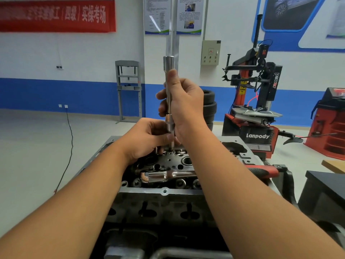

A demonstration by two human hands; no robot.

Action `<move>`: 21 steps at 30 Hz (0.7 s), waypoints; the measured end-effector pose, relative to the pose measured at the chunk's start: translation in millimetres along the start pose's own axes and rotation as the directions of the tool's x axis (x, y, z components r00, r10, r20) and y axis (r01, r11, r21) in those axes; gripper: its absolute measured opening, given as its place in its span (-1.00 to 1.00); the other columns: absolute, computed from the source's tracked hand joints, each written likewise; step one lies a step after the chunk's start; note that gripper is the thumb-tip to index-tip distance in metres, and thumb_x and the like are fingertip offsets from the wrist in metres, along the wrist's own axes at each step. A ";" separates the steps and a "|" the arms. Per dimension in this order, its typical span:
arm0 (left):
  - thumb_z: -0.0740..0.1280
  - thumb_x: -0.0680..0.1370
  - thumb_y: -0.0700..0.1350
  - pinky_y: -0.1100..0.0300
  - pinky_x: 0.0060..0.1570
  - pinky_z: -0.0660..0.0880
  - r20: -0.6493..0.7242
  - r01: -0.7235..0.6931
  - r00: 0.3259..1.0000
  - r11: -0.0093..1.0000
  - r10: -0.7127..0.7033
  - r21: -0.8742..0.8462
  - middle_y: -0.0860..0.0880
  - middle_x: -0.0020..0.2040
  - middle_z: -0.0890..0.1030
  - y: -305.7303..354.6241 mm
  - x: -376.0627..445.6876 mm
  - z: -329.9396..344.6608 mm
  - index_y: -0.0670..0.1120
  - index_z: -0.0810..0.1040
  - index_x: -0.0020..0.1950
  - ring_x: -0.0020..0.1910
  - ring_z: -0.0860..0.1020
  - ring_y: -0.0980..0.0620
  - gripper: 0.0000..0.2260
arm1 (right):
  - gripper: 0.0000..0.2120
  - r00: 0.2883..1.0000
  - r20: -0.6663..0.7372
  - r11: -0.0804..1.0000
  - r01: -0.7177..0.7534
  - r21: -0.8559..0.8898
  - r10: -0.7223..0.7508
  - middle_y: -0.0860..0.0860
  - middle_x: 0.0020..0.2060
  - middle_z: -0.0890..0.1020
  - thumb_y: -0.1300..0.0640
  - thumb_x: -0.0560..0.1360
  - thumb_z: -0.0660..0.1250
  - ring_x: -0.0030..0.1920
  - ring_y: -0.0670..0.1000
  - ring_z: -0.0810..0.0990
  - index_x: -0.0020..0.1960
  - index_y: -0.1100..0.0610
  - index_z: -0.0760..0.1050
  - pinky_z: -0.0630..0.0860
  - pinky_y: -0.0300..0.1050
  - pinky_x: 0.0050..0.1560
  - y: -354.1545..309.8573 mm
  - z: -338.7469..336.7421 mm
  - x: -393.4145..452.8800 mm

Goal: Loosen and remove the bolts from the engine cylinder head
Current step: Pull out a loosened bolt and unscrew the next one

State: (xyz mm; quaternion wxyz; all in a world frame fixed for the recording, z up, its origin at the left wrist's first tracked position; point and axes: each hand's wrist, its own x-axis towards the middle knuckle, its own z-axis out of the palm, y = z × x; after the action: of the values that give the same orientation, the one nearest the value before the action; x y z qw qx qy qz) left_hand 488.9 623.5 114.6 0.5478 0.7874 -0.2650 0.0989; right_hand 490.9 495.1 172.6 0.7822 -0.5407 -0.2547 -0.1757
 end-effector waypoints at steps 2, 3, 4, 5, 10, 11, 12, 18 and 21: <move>0.45 0.61 -0.23 0.28 -0.25 0.57 -0.017 -0.003 1.000 1.000 0.003 0.015 -0.01 -0.12 0.76 1.2 -0.3 0.1 -0.06 0.73 0.04 -0.27 0.67 0.15 -0.90 | -0.64 1.000 -0.017 0.999 -0.022 0.030 0.022 0.07 -0.36 0.64 -0.07 0.69 0.27 -0.52 0.02 0.46 -0.09 0.21 0.52 0.47 -0.16 -0.50 -1.2 0.2 1.3; 0.48 0.58 -0.20 0.20 -0.14 0.63 -0.029 -0.007 1.000 1.000 0.007 0.022 -0.04 -0.08 0.76 1.4 -0.2 0.5 -0.08 0.72 0.06 -0.19 0.71 0.10 -0.91 | -0.64 0.999 -0.017 0.999 -0.028 0.042 0.029 0.07 -0.36 0.64 -0.07 0.70 0.26 -0.53 0.02 0.46 -0.08 0.21 0.53 0.46 -0.16 -0.51 -1.5 -0.1 1.7; 0.52 0.53 -0.16 0.06 0.01 0.66 -0.047 -0.004 0.999 1.000 0.006 0.031 -0.06 -0.04 0.76 1.3 0.2 0.9 -0.08 0.72 0.08 -0.08 0.73 0.02 -0.87 | -0.66 0.999 -0.013 0.998 -0.029 0.050 0.029 0.07 -0.35 0.64 -0.06 0.69 0.28 -0.53 0.02 0.46 -0.07 0.20 0.53 0.47 -0.16 -0.51 -1.5 -0.6 1.6; 0.55 0.48 -0.11 -0.08 0.12 0.65 -0.065 0.004 0.998 0.999 -0.002 0.041 -0.08 -0.01 0.76 2.3 -0.1 1.5 -0.08 0.71 0.08 0.01 0.73 -0.07 -0.81 | -0.70 1.000 -0.007 0.999 -0.024 0.049 0.025 0.07 -0.34 0.64 -0.05 0.66 0.34 -0.52 0.02 0.47 -0.05 0.18 0.52 0.48 -0.14 -0.50 -1.3 -1.1 1.1; 0.48 0.55 -0.10 0.19 -0.19 0.59 0.002 0.013 1.000 1.000 -0.013 0.001 -0.02 -0.08 0.76 3.2 -0.6 1.4 -0.06 0.71 0.08 -0.23 0.68 0.13 -0.87 | -0.77 1.000 -0.001 1.000 -0.014 -0.002 0.014 0.05 -0.31 0.66 0.03 0.57 0.49 -0.48 0.00 0.50 -0.08 0.16 0.53 0.53 -0.14 -0.44 -1.1 -3.1 -1.7; 0.44 0.59 -0.17 0.24 -0.27 0.55 0.021 0.013 1.000 1.000 -0.013 0.001 -0.01 -0.10 0.76 3.3 -0.8 1.8 -0.08 0.71 0.08 -0.30 0.64 0.17 -0.90 | -0.77 1.000 0.004 1.000 -0.020 -0.002 0.020 0.06 -0.31 0.67 0.01 0.60 0.45 -0.48 0.01 0.50 -0.09 0.16 0.54 0.53 -0.14 -0.44 -2.0 -3.1 -2.1; 0.41 0.62 -0.23 0.26 -0.30 0.54 0.024 0.010 1.000 1.000 -0.010 0.011 -0.01 -0.11 0.76 2.1 -0.4 1.3 -0.09 0.71 0.09 -0.32 0.62 0.18 -0.89 | -0.75 1.000 0.010 1.000 -0.028 -0.002 0.028 0.07 -0.30 0.68 -0.01 0.63 0.40 -0.48 0.02 0.50 -0.10 0.16 0.55 0.52 -0.14 -0.44 -3.0 -2.5 -2.3; 0.57 0.49 -0.14 -0.12 0.16 0.62 -0.054 -0.001 0.999 0.997 0.005 0.082 -0.07 -0.01 0.76 -0.3 2.1 0.7 0.00 0.74 0.02 0.03 0.73 -0.07 -0.86 | -0.75 0.997 0.063 0.999 -0.042 0.004 0.041 0.13 -0.24 0.66 -0.01 0.64 0.38 -0.46 0.06 0.48 -0.05 0.17 0.53 0.51 -0.09 -0.42 -5.7 -0.5 -4.6; 0.53 0.52 -0.08 0.09 -0.03 0.63 -0.026 0.004 1.000 0.998 -0.002 0.069 -0.05 -0.06 0.76 2.2 0.3 1.5 0.01 0.74 -0.03 -0.10 0.72 0.03 -0.94 | -0.76 0.997 0.065 0.999 -0.040 -0.024 0.042 0.12 -0.23 0.66 0.01 0.61 0.43 -0.44 0.05 0.50 -0.04 0.17 0.50 0.54 -0.09 -0.42 -4.7 -1.3 -5.1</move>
State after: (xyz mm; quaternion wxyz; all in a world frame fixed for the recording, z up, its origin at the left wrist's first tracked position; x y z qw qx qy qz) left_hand 487.8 621.5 115.9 0.5236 0.8050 -0.2529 0.1174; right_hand 484.4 492.2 172.8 0.7707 -0.5601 -0.2672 -0.1447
